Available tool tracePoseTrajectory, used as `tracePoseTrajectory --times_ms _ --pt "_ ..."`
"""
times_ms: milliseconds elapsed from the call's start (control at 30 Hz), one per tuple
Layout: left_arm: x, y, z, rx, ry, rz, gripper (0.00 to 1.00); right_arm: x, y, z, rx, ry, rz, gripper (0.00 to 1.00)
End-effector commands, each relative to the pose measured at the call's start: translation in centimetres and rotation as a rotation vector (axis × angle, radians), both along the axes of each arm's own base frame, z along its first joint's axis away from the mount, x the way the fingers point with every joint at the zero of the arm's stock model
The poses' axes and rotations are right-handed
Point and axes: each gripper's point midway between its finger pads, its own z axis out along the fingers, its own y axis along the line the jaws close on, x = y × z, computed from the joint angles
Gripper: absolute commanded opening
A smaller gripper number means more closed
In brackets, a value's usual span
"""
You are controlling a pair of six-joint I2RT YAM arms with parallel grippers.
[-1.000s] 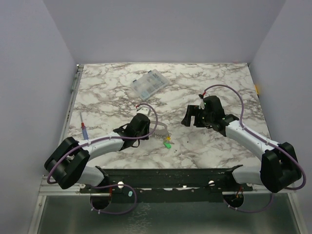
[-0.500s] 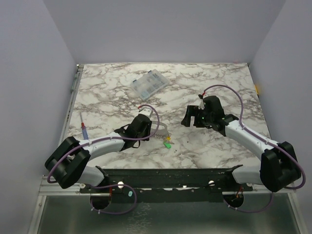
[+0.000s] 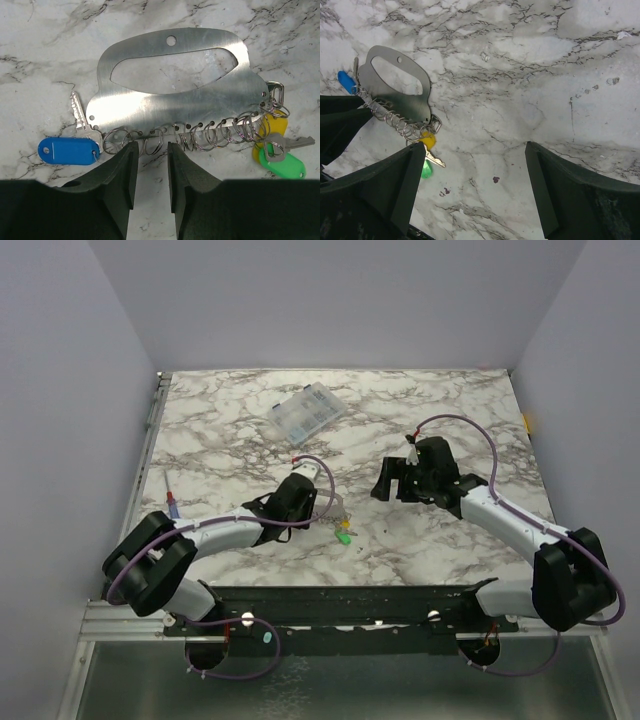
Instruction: Put the keys on the keyring
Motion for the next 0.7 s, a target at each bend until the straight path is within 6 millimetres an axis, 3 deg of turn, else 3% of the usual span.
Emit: tracePoseTrajectory --times_ms 0,367,667 --pt "0.9 -0.9 0.9 -0.004 -0.043 -0.019 0.35 -0.6 0.2 -0.8 -0.006 0.020 0.029 0.92" --pt "1.4 -0.8 0.0 0.035 -0.053 -0.019 0.29 -0.6 0.3 -1.0 -0.007 0.030 0.031 0.92" --pt "1.9 -1.4 1.6 0.017 -0.095 -0.026 0.13 -0.6 0.3 -1.2 -0.008 0.037 0.033 0.92"
